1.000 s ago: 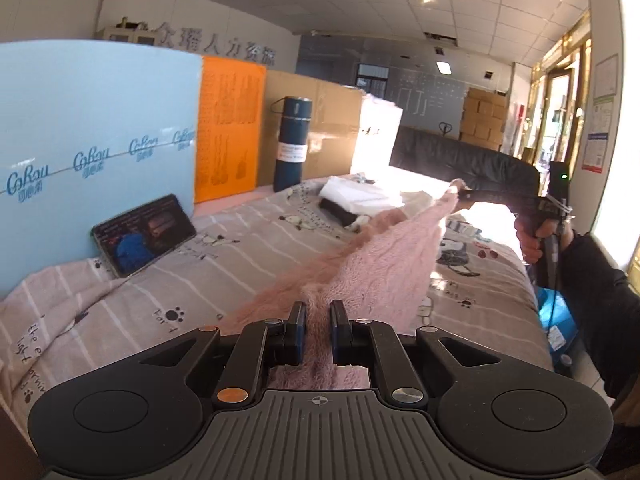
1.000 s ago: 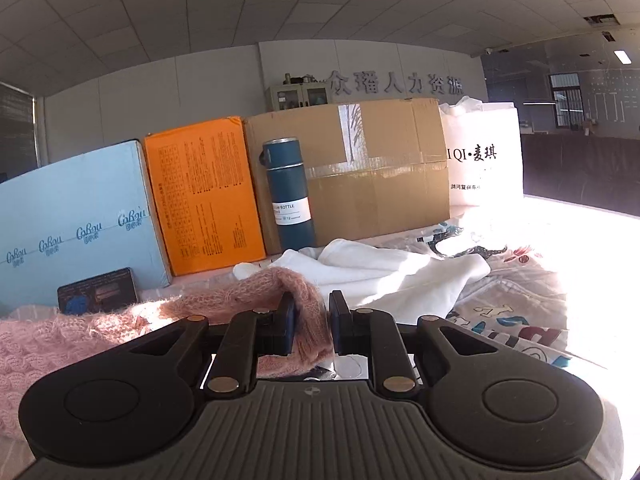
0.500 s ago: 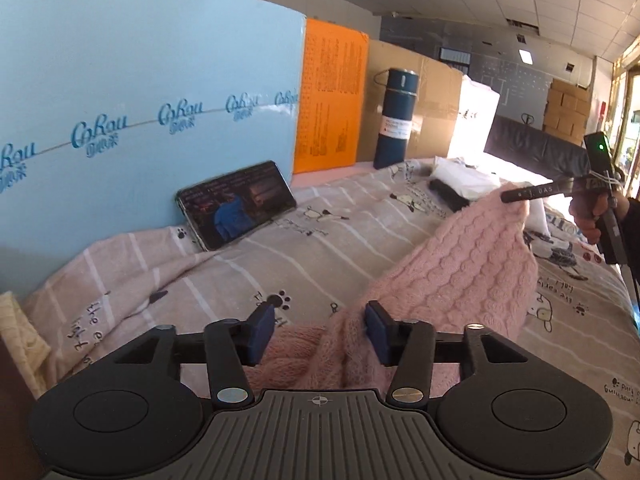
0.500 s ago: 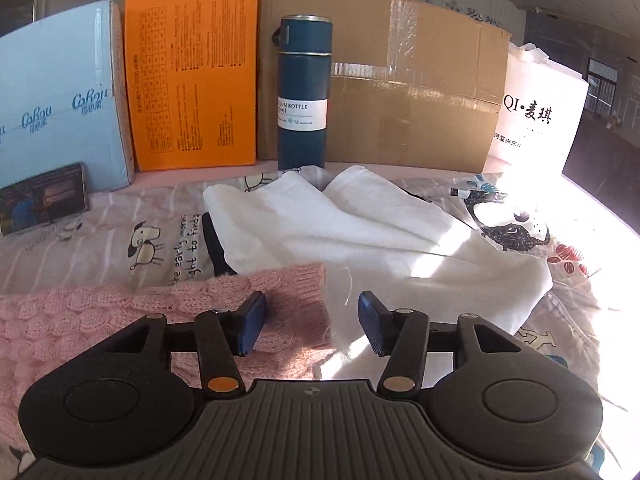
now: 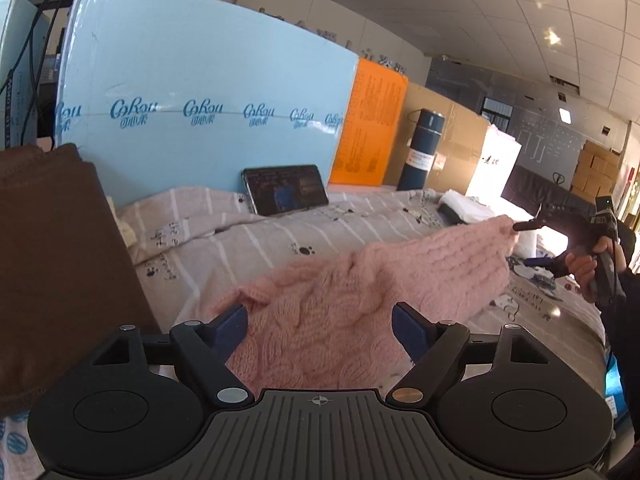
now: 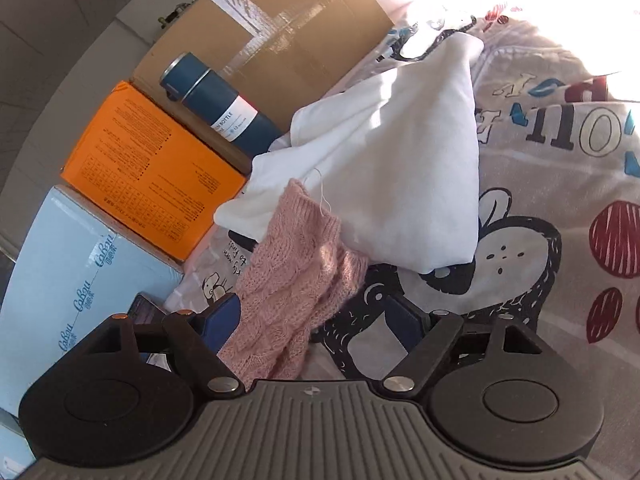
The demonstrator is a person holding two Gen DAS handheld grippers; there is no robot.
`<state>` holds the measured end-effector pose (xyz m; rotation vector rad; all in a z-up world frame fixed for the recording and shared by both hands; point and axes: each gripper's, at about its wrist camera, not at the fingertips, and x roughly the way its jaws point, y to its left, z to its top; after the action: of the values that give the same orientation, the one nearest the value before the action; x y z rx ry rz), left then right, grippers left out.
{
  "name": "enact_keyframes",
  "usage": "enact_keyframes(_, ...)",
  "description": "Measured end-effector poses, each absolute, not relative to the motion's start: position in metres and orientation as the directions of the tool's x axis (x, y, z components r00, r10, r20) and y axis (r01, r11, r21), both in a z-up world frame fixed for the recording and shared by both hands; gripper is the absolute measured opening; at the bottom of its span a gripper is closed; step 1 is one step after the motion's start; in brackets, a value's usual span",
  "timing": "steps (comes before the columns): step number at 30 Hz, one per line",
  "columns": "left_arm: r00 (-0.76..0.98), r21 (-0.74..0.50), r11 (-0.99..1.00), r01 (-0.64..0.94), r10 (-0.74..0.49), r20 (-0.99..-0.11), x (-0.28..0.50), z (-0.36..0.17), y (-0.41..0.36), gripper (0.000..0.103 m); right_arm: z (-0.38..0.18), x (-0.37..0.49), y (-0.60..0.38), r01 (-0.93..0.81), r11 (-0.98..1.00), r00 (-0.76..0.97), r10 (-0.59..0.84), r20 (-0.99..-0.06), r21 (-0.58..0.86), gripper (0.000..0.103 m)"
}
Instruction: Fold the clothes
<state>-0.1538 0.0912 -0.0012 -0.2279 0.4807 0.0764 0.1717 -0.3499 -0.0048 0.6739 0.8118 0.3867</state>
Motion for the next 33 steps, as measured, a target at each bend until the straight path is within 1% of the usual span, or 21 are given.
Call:
enact_keyframes(4, 0.864, -0.162, 0.969, -0.187, 0.084, -0.496, -0.155, -0.01, 0.093, 0.081, -0.024, 0.183, -0.339, -0.008, 0.693, 0.662, 0.544, -0.516, 0.721, 0.076)
enact_keyframes(7, 0.853, -0.154, 0.969, -0.195, 0.09, -0.513, -0.153, -0.015, 0.093, 0.081, -0.029, 0.186, -0.336, 0.021, 0.657, 0.714, 0.518, -0.471, 0.754, 0.076)
enact_keyframes(9, 0.842, -0.141, 0.97, -0.198, 0.094, -0.531, -0.15, -0.021, 0.092, 0.081, -0.031, 0.187, -0.333, 0.024, 0.654, 0.73, 0.506, -0.46, 0.757, 0.073)
enact_keyframes(12, 0.841, -0.135, 0.972, -0.191, 0.091, -0.534, -0.148, -0.023, 0.092, 0.081, -0.036, 0.187, -0.327, 0.012, 0.679, 0.746, 0.483, -0.458, 0.734, 0.052)
enact_keyframes(13, 0.844, -0.14, 0.972, -0.187, 0.086, -0.529, -0.149, -0.023, 0.092, 0.08, -0.038, 0.187, -0.325, 0.006, 0.685, 0.749, 0.479, -0.457, 0.728, 0.042)
enact_keyframes(14, 0.849, -0.146, 0.972, -0.183, 0.082, -0.523, -0.15, -0.023, 0.093, 0.08, -0.04, 0.187, -0.325, -0.001, 0.687, 0.748, 0.482, -0.455, 0.726, 0.035)
enact_keyframes(15, 0.853, -0.154, 0.973, -0.174, 0.071, -0.518, -0.15, -0.022, 0.094, 0.07, -0.041, 0.186, -0.325, -0.009, 0.686, 0.746, 0.49, -0.452, 0.728, 0.031)
enact_keyframes(16, 0.857, -0.162, 0.973, -0.165, 0.059, -0.512, -0.151, -0.022, 0.095, 0.054, -0.042, 0.186, -0.326, -0.018, 0.677, 0.739, 0.505, -0.446, 0.736, 0.024)
enact_keyframes(17, 0.859, -0.169, 0.972, -0.161, 0.054, -0.508, -0.151, -0.022, 0.096, 0.049, -0.043, 0.186, -0.326, -0.027, 0.667, 0.733, 0.519, -0.439, 0.744, 0.019)
enact_keyframes(18, 0.864, -0.176, 0.972, -0.153, 0.045, -0.502, -0.152, -0.021, 0.097, 0.038, -0.043, 0.185, -0.327, -0.036, 0.661, 0.729, 0.53, -0.432, 0.75, 0.019)
enact_keyframes(19, 0.869, -0.194, 0.971, -0.142, 0.029, -0.494, -0.154, -0.021, 0.098, 0.023, -0.042, 0.183, -0.328, -0.045, 0.66, 0.731, 0.533, -0.426, 0.75, 0.017)
enact_keyframes(20, 0.874, -0.212, 0.968, -0.131, 0.012, -0.486, -0.155, -0.02, 0.1, 0.02, -0.04, 0.18, -0.328, -0.055, 0.659, 0.735, 0.536, -0.416, 0.75, 0.016)
enact_keyframes(22, 0.889, -0.244, 0.963, -0.118, -0.007, -0.459, -0.16, -0.016, 0.104, 0.017, -0.035, 0.172, -0.33, -0.088, 0.649, 0.749, 0.544, -0.38, 0.756, 0.015)
enact_keyframes(26, 0.923, -0.318, 0.944, -0.086, -0.044, -0.381, -0.173, -0.004, 0.114, 0.014, -0.01, 0.142, -0.339, -0.191, 0.605, 0.79, 0.562, -0.245, 0.773, 0.014)
enact_keyframes(28, 0.939, -0.36, 0.931, -0.057, -0.073, -0.337, -0.181, 0.003, 0.118, 0.013, 0.007, 0.121, -0.346, -0.223, 0.599, 0.816, 0.546, -0.189, 0.769, 0.014)
enact_keyframes(30, 0.948, -0.399, 0.916, -0.034, -0.097, -0.304, -0.187, 0.008, 0.122, 0.012, 0.026, 0.1, -0.351, -0.235, 0.626, 0.84, 0.516, -0.169, 0.743, 0.013)
enact_keyframes(33, 0.943, -0.419, 0.906, -0.054, -0.092, -0.32, -0.185, 0.005, 0.124, 0.012, 0.053, 0.073, -0.36, -0.215, 0.685, 0.876, 0.45, -0.172, 0.696, 0.013)
